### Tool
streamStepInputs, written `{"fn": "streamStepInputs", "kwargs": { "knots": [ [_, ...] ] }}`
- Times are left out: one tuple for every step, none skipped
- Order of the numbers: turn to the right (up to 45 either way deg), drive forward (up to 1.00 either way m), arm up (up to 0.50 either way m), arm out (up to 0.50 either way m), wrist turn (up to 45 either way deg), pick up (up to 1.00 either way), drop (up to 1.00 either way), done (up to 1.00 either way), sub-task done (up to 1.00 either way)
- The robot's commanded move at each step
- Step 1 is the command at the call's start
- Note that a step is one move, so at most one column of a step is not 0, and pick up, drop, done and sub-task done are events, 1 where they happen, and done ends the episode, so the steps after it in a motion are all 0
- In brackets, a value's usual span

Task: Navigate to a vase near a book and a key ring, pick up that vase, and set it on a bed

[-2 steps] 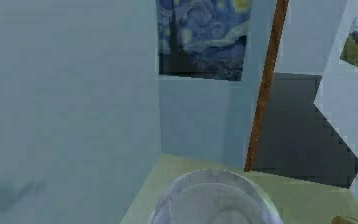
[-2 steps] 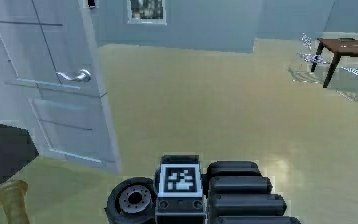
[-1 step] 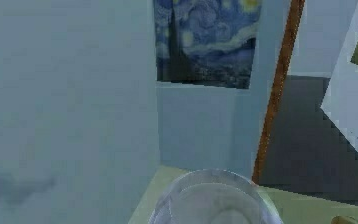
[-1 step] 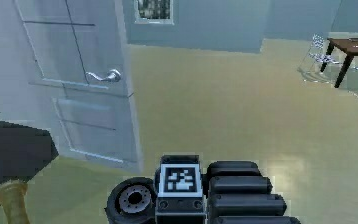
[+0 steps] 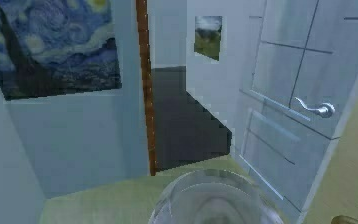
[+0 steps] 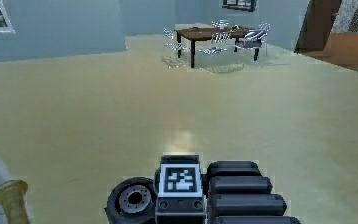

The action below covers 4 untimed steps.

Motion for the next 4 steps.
{"fn": "streamStepInputs", "kwargs": {
  "knots": [
    [0.0, 1.00, 0.00, 0.00, 0.0, 0.00, 0.00, 0.00, 0.00],
    [3.0, 0.00, 0.00, 0.00, 0.0, 0.00, 0.00, 0.00, 0.00],
    [0.0, 0.60, 0.00, 0.00, 0.0, 0.00, 0.00, 0.00, 0.00],
    [-12.0, 0.00, 0.00, 0.00, 0.0, 0.00, 0.00, 0.00, 0.00]
  ]
}}
